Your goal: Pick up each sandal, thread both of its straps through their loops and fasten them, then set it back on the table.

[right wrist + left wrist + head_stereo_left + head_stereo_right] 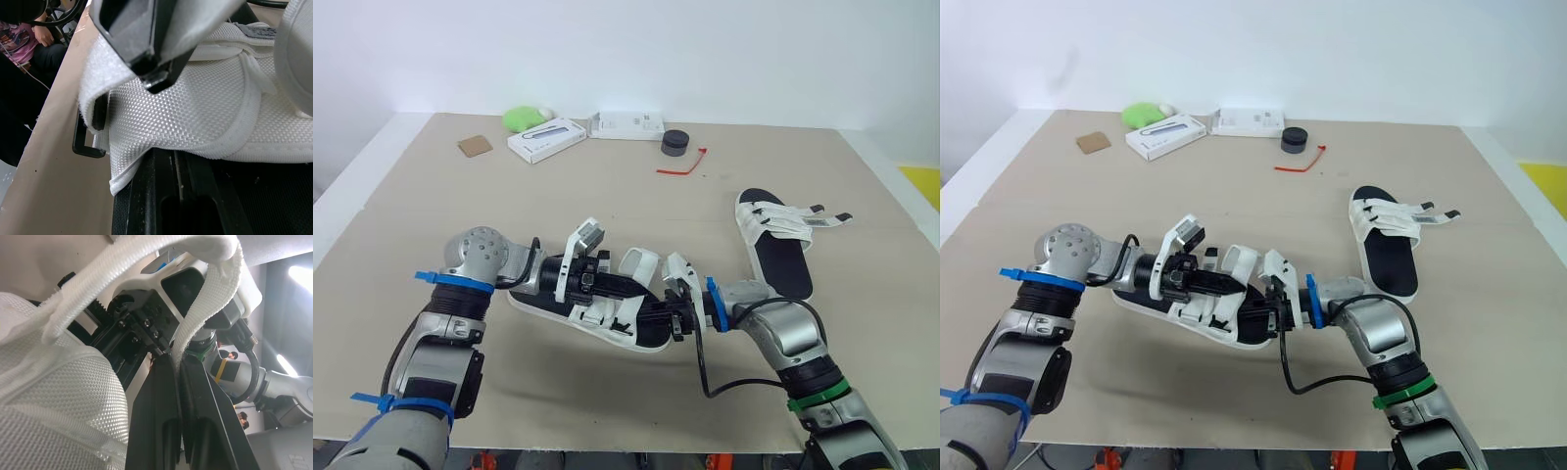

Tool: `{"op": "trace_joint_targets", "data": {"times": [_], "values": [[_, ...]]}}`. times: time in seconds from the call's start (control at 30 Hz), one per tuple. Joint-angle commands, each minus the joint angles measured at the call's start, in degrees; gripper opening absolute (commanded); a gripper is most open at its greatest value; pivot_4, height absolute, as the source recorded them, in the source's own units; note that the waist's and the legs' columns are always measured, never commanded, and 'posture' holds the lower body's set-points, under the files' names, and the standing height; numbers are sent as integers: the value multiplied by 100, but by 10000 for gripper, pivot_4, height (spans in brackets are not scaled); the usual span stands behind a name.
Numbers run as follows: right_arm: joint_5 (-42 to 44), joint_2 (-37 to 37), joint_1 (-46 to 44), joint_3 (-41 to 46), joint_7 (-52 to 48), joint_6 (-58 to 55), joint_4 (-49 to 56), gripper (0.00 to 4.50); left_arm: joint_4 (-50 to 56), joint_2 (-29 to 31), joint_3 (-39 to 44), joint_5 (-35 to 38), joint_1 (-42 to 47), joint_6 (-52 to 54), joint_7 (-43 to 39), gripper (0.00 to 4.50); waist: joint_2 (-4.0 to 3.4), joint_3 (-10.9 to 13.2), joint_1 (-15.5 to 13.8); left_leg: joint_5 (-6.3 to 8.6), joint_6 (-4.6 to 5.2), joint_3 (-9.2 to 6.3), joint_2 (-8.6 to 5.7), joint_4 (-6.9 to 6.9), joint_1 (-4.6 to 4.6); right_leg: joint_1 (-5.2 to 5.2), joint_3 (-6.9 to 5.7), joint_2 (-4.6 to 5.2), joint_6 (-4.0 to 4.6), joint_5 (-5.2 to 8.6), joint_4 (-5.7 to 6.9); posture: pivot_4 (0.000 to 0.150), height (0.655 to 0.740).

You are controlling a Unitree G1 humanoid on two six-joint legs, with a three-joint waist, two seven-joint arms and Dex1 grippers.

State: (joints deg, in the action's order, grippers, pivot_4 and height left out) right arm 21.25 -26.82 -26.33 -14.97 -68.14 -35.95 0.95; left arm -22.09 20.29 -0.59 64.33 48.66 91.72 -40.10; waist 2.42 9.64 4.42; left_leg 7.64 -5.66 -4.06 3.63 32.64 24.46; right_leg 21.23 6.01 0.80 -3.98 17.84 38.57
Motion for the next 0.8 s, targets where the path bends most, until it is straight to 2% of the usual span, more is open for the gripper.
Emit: {"op": "trace_joint_targets", "data": {"times": [0.03,0.23,0.6,0.8], "values": [[-203,-26,136,-289,140,-116,-236,0,-178,-345,259,288,46,78,484,985,0,-1,-10,0,0,0,0,2,0,-2,0,0,0,0,0,1500,7400],[-200,-26,130,-296,152,-114,-240,0,-267,-490,444,738,88,78,1029,985,0,-1,-21,0,0,0,-2,19,-1,-9,0,2,-10,-7,0,1500,7400],[-215,-18,133,-323,155,-87,-277,0,-69,82,-126,1875,-216,78,1465,985,-1,-1,-13,1,-1,0,-2,21,0,-8,2,2,-11,-9,0,1500,7400],[-213,-11,112,-337,163,-78,-292,0,81,230,-299,2165,-503,78,1795,985,-1,-2,-12,1,-1,0,-1,20,-1,-7,2,2,-11,-8,0,1500,7400]]}}
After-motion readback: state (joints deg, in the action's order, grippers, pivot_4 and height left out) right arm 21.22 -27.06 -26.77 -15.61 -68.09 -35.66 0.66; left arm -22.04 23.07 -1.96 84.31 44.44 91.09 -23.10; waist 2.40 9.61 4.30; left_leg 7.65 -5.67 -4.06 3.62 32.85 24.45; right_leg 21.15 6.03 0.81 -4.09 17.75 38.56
